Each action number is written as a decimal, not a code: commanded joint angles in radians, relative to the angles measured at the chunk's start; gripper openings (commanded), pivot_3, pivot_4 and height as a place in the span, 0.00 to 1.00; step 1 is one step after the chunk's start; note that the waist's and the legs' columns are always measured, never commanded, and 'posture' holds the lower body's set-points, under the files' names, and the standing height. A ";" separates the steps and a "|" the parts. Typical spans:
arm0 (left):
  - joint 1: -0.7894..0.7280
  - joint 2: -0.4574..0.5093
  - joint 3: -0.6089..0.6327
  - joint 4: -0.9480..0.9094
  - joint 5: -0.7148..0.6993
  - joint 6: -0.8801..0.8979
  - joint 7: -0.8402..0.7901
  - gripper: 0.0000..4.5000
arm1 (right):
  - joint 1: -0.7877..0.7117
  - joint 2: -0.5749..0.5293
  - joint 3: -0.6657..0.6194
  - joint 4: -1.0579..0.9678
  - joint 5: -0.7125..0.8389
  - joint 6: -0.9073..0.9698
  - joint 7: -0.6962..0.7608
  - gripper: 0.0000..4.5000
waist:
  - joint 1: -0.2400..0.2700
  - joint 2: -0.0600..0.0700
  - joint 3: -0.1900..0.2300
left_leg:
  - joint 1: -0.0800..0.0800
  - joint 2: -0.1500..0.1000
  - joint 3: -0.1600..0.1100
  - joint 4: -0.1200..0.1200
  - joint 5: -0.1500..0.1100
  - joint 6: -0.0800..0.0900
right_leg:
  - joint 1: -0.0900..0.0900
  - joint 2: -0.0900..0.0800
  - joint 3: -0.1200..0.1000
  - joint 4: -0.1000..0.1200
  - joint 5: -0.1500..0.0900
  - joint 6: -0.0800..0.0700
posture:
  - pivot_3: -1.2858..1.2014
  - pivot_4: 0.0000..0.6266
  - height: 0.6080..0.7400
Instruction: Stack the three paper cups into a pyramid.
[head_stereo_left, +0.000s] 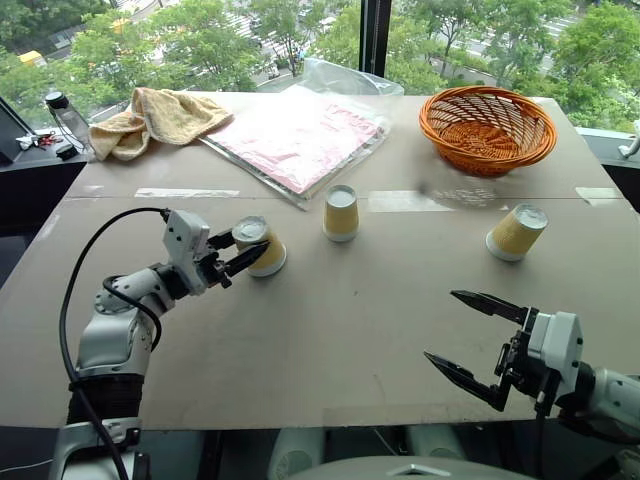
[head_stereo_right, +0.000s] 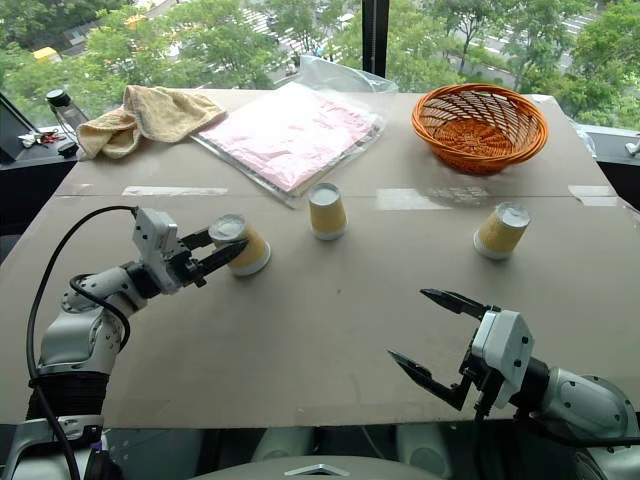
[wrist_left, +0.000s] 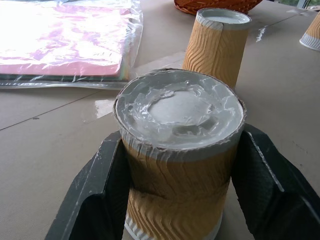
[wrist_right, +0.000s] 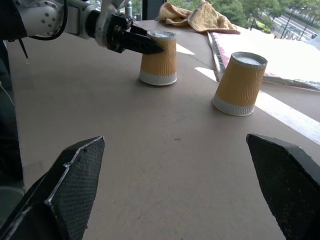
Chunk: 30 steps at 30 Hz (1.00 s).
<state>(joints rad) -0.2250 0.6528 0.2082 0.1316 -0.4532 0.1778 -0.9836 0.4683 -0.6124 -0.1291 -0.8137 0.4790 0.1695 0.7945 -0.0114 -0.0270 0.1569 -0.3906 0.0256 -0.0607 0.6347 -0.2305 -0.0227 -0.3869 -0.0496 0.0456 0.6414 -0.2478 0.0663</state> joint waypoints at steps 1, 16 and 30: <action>-0.040 0.011 -0.020 -0.040 -0.041 0.010 -0.085 0.48 | 0.029 0.007 -0.030 -0.051 -0.006 -0.020 -0.026 1.00 | 0.000 0.000 0.000 | 0.000 0.000 0.000 0.000 0.000 0.000 | 0.000 0.000 0.000 0.000 0.000 0.000 | 0.52 0.24 1.00; -0.174 -0.110 -0.274 -0.067 0.041 0.055 -0.142 0.48 | 0.267 0.091 -0.100 -0.071 -0.092 -0.085 -0.102 1.00 | -0.003 0.000 0.000 | 0.000 -0.001 0.000 0.001 0.000 0.000 | 0.000 0.000 0.001 0.000 -0.001 0.001 | 0.52 0.24 1.00; -0.138 -0.109 -0.239 -0.055 0.028 0.028 -0.187 0.99 | 0.246 0.107 -0.092 -0.082 -0.082 -0.066 -0.138 1.00 | -0.001 0.000 0.000 | -0.001 0.000 -0.001 0.001 0.000 0.000 | 0.000 0.000 0.000 0.000 -0.002 0.001 | 0.52 0.24 1.00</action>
<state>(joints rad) -0.3742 0.5357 -0.0792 0.1068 -0.3954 0.2126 -1.1804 0.7276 -0.5011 -0.2118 -0.8614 0.3733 0.1009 0.6644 -0.0121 -0.0267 0.1571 -0.3913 0.0252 -0.0613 0.6354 -0.2305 -0.0226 -0.3870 -0.0498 0.0459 0.6417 -0.2499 0.0673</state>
